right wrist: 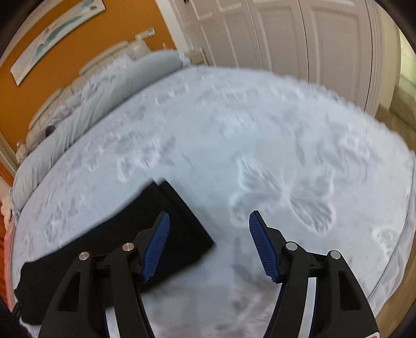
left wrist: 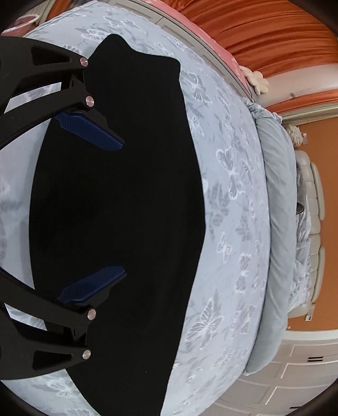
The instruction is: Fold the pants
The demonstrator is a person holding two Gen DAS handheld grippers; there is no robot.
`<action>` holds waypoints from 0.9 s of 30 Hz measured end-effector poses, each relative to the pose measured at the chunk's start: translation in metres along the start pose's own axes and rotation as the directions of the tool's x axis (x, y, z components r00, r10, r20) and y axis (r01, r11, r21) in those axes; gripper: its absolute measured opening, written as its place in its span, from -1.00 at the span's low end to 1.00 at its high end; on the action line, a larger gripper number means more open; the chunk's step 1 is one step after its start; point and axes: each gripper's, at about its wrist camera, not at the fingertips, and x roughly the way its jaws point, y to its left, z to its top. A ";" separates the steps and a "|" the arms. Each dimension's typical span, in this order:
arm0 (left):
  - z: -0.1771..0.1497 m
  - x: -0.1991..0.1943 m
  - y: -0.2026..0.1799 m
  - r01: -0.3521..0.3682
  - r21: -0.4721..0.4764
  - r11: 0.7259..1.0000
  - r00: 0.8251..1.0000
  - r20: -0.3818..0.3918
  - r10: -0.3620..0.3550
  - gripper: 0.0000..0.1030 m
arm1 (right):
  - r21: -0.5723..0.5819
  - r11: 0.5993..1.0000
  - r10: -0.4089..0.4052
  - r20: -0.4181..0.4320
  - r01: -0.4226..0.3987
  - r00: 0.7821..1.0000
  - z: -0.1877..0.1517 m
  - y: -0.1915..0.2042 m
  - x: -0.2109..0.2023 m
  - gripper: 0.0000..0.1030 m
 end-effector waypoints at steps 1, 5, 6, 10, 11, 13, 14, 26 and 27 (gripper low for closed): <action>-0.001 0.000 -0.006 0.003 0.000 1.000 1.000 -0.003 -0.003 0.73 | -0.003 1.000 0.020 -0.017 -0.020 1.000 -0.005 -0.001 0.003 0.23; -0.004 0.003 -0.019 0.011 0.015 1.000 1.000 -0.009 -0.011 0.77 | -0.052 0.996 0.068 -0.101 -0.073 0.993 -0.017 0.015 0.028 0.27; -0.005 0.003 -0.022 0.010 0.021 1.000 1.000 -0.007 -0.010 0.78 | -0.060 0.996 0.063 -0.121 -0.070 0.991 -0.017 0.016 0.034 0.31; -0.009 0.004 -0.033 0.009 0.061 0.998 1.000 -0.005 -0.008 0.79 | -0.124 0.991 0.032 -0.116 -0.046 0.993 -0.026 0.038 0.046 0.52; -0.009 0.004 -0.034 0.011 0.066 0.998 1.000 -0.008 -0.010 0.80 | -0.141 0.989 0.022 -0.111 -0.038 0.994 -0.026 0.044 0.048 0.49; -0.009 0.005 -0.033 0.020 0.064 0.998 1.000 -0.014 -0.019 0.80 | -0.155 0.988 -0.004 -0.101 -0.012 0.995 -0.025 0.051 0.050 0.40; -0.007 0.005 -0.032 0.020 0.060 0.998 1.000 -0.015 -0.020 0.80 | -0.154 0.988 -0.007 -0.100 -0.009 0.995 -0.024 0.052 0.050 0.15; -0.006 0.010 -0.016 0.034 0.013 0.999 0.996 -0.087 -0.032 0.82 | 0.023 0.998 0.053 -0.067 -0.052 0.996 -0.006 0.057 0.032 -0.30; -0.007 0.013 -0.013 -0.007 0.021 1.000 0.995 -0.100 0.009 0.82 | 0.058 0.997 -0.043 -0.050 0.046 0.998 -0.006 0.051 0.030 -0.24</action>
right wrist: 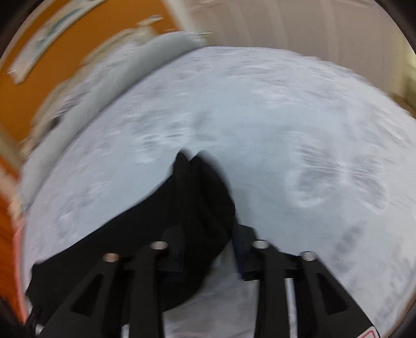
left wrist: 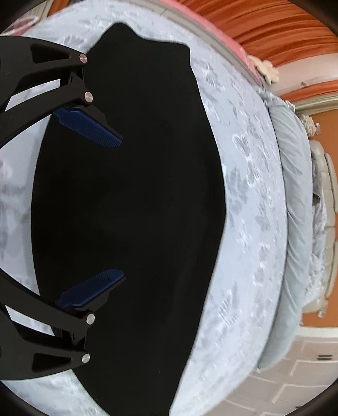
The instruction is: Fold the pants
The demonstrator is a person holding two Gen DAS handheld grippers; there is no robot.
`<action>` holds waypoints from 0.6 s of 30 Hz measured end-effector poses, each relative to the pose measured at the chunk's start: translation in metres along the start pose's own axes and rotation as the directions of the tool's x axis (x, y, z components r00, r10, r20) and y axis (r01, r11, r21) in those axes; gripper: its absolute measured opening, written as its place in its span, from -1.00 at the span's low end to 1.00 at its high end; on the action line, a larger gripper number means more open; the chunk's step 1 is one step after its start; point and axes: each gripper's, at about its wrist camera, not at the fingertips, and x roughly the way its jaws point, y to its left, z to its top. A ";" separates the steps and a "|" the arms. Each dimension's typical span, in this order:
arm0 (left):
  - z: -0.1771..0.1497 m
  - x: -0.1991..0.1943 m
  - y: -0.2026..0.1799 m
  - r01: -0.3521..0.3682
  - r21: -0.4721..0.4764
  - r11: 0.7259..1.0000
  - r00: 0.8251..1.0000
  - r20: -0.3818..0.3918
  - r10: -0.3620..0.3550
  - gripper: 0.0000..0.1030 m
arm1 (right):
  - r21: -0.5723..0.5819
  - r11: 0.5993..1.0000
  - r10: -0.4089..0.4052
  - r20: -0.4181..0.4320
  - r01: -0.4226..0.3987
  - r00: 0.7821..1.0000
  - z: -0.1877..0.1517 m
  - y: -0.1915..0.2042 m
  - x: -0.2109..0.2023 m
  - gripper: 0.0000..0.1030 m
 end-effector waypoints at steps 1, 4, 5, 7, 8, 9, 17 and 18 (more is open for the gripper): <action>-0.001 0.002 0.003 -0.027 -0.003 1.000 1.000 -0.010 0.027 0.82 | 0.029 0.997 -0.073 0.028 0.073 0.997 0.000 -0.003 -0.006 -0.24; -0.003 0.014 0.027 -0.099 -0.068 0.993 0.992 -0.084 0.094 0.82 | -0.010 0.996 -0.086 0.198 0.089 0.976 0.003 0.024 -0.049 -0.24; -0.004 0.017 0.035 -0.106 -0.088 0.990 0.989 -0.114 0.096 0.82 | -0.072 0.997 -0.020 0.220 0.037 0.975 0.001 0.044 -0.060 -0.24; -0.008 0.028 0.054 -0.090 -0.155 0.984 0.982 -0.181 0.062 0.82 | -0.232 0.967 0.146 0.173 -0.104 0.974 -0.013 0.103 -0.070 -0.24; -0.009 0.032 0.062 -0.066 -0.191 0.979 0.980 -0.198 0.027 0.85 | -0.298 0.940 0.209 0.115 -0.167 0.971 -0.025 0.134 -0.067 -0.24; -0.010 0.032 0.066 -0.058 -0.204 0.977 0.979 -0.202 0.016 0.85 | -0.355 0.907 0.255 0.036 -0.226 0.966 -0.039 0.165 -0.056 -0.25; -0.012 0.024 0.084 -0.037 -0.236 0.971 0.980 -0.199 -0.011 0.83 | -0.499 0.840 0.158 -0.156 -0.216 0.975 -0.103 0.268 0.013 -0.29; -0.012 0.023 0.087 -0.035 -0.242 0.970 0.980 -0.199 -0.014 0.83 | -0.506 0.818 0.215 -0.170 -0.272 0.962 -0.108 0.279 0.003 -0.29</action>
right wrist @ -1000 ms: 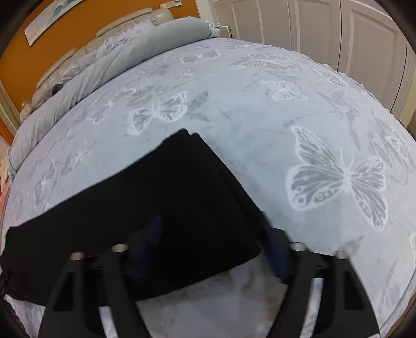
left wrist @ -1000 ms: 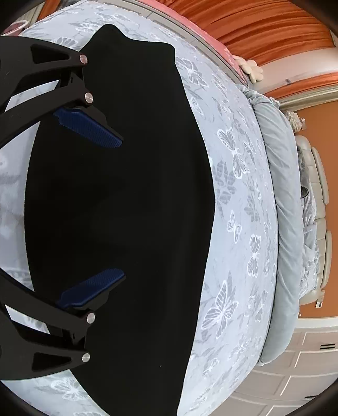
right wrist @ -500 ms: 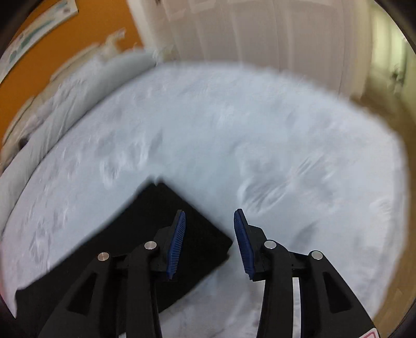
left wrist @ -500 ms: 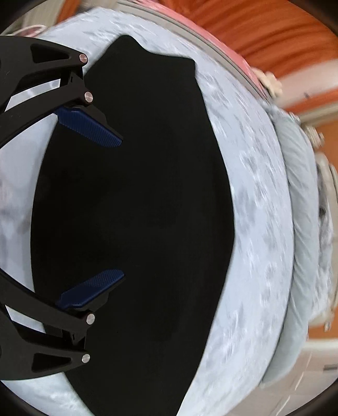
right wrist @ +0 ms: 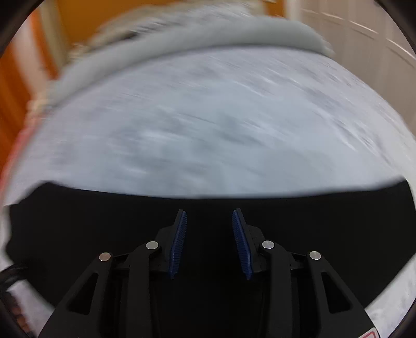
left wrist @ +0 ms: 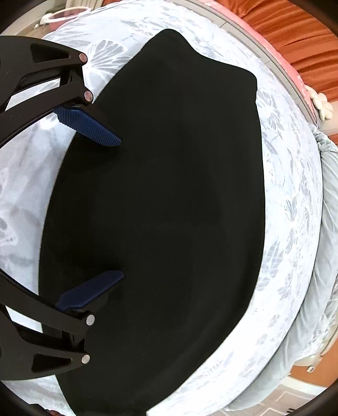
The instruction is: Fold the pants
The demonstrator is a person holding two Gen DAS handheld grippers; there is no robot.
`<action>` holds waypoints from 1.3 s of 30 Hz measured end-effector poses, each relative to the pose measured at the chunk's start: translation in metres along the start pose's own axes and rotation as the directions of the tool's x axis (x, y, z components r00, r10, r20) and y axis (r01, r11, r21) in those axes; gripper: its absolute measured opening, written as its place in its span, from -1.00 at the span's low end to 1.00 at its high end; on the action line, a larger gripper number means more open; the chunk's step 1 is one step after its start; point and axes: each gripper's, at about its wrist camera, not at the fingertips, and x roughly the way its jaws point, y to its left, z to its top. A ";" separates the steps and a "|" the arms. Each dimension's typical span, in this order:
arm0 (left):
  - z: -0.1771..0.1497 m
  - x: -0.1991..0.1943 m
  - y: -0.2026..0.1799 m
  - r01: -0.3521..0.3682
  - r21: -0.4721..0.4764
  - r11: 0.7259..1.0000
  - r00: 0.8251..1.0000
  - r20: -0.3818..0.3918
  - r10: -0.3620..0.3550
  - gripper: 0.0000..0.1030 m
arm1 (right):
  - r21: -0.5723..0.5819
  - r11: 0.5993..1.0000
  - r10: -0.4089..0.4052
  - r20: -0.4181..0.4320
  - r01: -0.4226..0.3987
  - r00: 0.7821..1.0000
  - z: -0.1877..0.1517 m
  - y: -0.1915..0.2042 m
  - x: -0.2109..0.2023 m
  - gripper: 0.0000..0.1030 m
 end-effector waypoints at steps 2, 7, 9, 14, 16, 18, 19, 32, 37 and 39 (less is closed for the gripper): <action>0.000 0.001 0.001 -0.008 0.006 1.000 1.000 -0.010 0.008 0.83 | -0.076 0.993 0.094 -0.004 -0.094 0.996 -0.003 0.039 -0.006 -0.29; -0.004 0.005 -0.002 -0.037 0.038 0.999 0.999 -0.011 0.037 0.83 | -0.236 0.960 0.118 -0.158 -0.153 0.980 -0.029 0.119 0.047 -0.37; -0.006 0.005 -0.005 -0.049 0.060 0.997 0.999 0.000 0.049 0.84 | -0.246 0.962 0.093 -0.112 -0.118 0.989 -0.028 0.124 0.058 -0.39; -0.006 0.007 -0.006 -0.060 0.071 0.996 0.998 0.004 0.060 0.91 | -0.129 0.982 0.132 -0.071 -0.140 0.989 -0.007 0.120 0.052 -0.40; -0.004 0.004 -0.005 -0.044 0.069 0.997 0.999 0.002 0.044 0.90 | -0.135 0.983 0.124 -0.038 -0.128 0.992 -0.004 0.112 0.035 -0.39; -0.002 -0.001 -0.004 -0.019 0.064 0.998 1.000 0.013 0.018 0.90 | -0.101 0.990 0.101 0.011 -0.099 0.995 0.003 0.085 0.011 -0.32; -0.002 -0.004 -0.004 -0.015 0.061 0.998 1.000 0.022 0.013 0.90 | -0.077 0.993 0.089 0.034 -0.087 0.995 0.004 0.069 0.000 -0.31; -0.020 -0.037 -0.052 0.000 0.166 0.986 0.982 0.186 -0.031 0.90 | 0.400 0.831 -0.421 -0.001 0.386 0.907 -0.061 -0.264 -0.096 0.16; -0.036 -0.043 -0.079 0.021 0.244 0.970 0.973 0.219 -0.076 0.90 | 0.469 0.840 -0.296 -0.025 0.273 0.955 -0.083 -0.306 -0.087 0.32; -0.036 -0.040 -0.086 0.031 0.255 0.966 0.971 0.223 -0.090 0.90 | 0.449 0.857 -0.267 -0.029 0.252 0.963 -0.082 -0.306 -0.079 0.42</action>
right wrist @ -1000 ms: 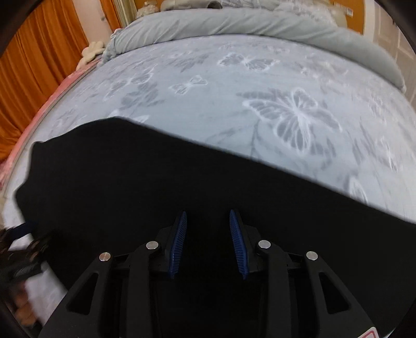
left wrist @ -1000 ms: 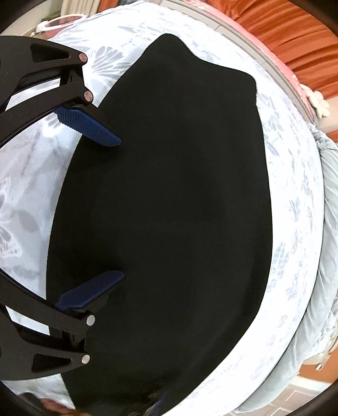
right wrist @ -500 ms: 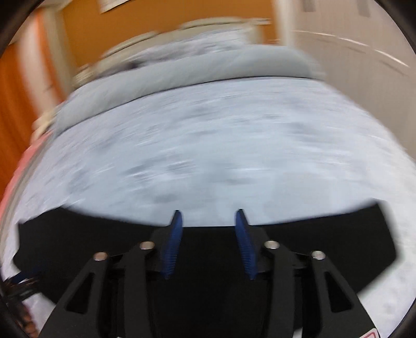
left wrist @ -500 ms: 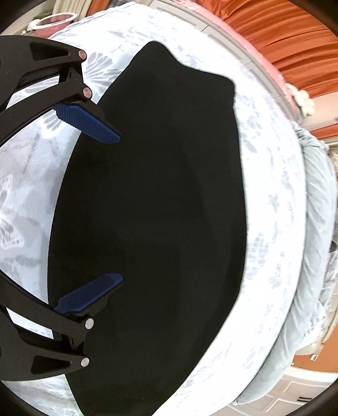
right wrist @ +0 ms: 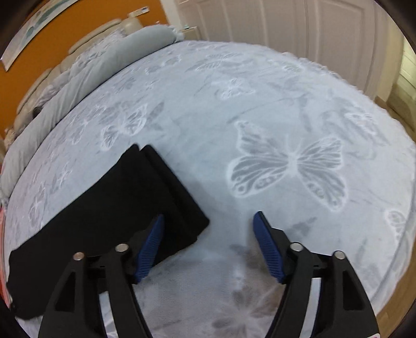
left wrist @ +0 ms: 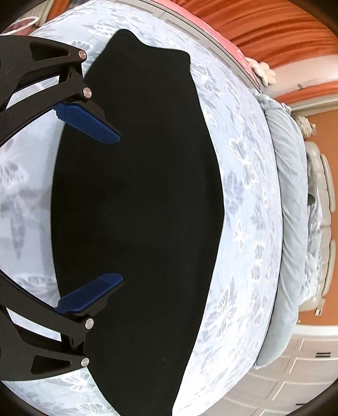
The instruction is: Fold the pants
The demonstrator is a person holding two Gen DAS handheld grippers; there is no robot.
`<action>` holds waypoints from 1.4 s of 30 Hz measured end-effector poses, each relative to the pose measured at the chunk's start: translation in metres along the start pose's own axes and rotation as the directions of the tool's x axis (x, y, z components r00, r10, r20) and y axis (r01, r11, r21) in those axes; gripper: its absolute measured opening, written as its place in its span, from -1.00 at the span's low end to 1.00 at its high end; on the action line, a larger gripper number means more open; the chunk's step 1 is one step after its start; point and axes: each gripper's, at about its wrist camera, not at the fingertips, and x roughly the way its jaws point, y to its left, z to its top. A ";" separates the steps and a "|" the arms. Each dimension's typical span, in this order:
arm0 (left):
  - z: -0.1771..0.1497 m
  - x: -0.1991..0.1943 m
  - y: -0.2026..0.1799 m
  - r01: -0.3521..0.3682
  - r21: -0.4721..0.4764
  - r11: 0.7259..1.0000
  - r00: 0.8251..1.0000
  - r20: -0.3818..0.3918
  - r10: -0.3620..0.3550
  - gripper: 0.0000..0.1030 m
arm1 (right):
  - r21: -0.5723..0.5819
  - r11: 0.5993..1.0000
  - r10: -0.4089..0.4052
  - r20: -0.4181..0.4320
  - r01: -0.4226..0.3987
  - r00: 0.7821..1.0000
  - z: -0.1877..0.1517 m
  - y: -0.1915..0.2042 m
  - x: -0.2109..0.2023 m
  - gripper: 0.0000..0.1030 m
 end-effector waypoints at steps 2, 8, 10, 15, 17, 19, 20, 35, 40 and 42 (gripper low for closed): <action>0.004 0.002 0.000 0.006 0.001 1.000 1.000 -0.002 -0.006 0.90 | -0.031 1.000 -0.003 -0.008 0.003 1.000 -0.001 0.007 0.008 0.51; 0.008 0.009 -0.002 0.000 0.003 1.000 1.000 -0.029 0.000 0.90 | -0.058 0.996 0.074 -0.006 -0.074 0.997 -0.004 0.022 0.008 -0.39; 0.010 0.011 0.001 0.008 -0.010 1.000 0.999 -0.037 -0.009 0.90 | -0.019 0.991 0.135 -0.022 -0.135 0.991 0.000 0.028 0.007 -0.64; 0.011 0.007 0.010 0.008 -0.037 0.999 1.000 -0.025 -0.009 0.90 | -0.057 0.977 0.209 0.107 -0.204 0.972 0.006 0.072 -0.044 -0.64; 0.011 0.003 0.015 0.013 -0.048 0.999 1.000 -0.020 -0.014 0.90 | -0.100 0.967 0.248 0.155 -0.234 0.956 0.006 0.098 -0.068 -0.64; 0.011 -0.001 0.020 0.015 -0.059 0.998 1.000 -0.015 -0.016 0.90 | -0.152 0.947 0.307 0.188 -0.282 0.933 0.003 0.132 -0.091 -0.64; 0.010 -0.003 0.022 0.015 -0.063 0.998 1.000 -0.012 -0.016 0.90 | -0.174 0.936 0.337 0.195 -0.306 0.921 -0.001 0.148 -0.100 -0.64; 0.003 -0.018 0.098 -0.049 -0.167 0.985 0.999 -0.006 0.049 0.90 | -0.507 0.727 0.535 -0.005 -0.463 0.845 -0.096 0.373 -0.126 -0.64; -0.005 -0.017 0.127 -0.075 -0.199 0.977 0.997 -0.019 0.072 0.90 | -0.577 0.668 0.525 -0.084 -0.471 0.847 -0.133 0.424 -0.111 -0.64; -0.009 -0.017 0.140 -0.083 -0.212 0.974 0.997 -0.025 0.079 0.90 | -0.596 0.645 0.521 -0.116 -0.479 0.845 -0.148 0.441 -0.106 -0.64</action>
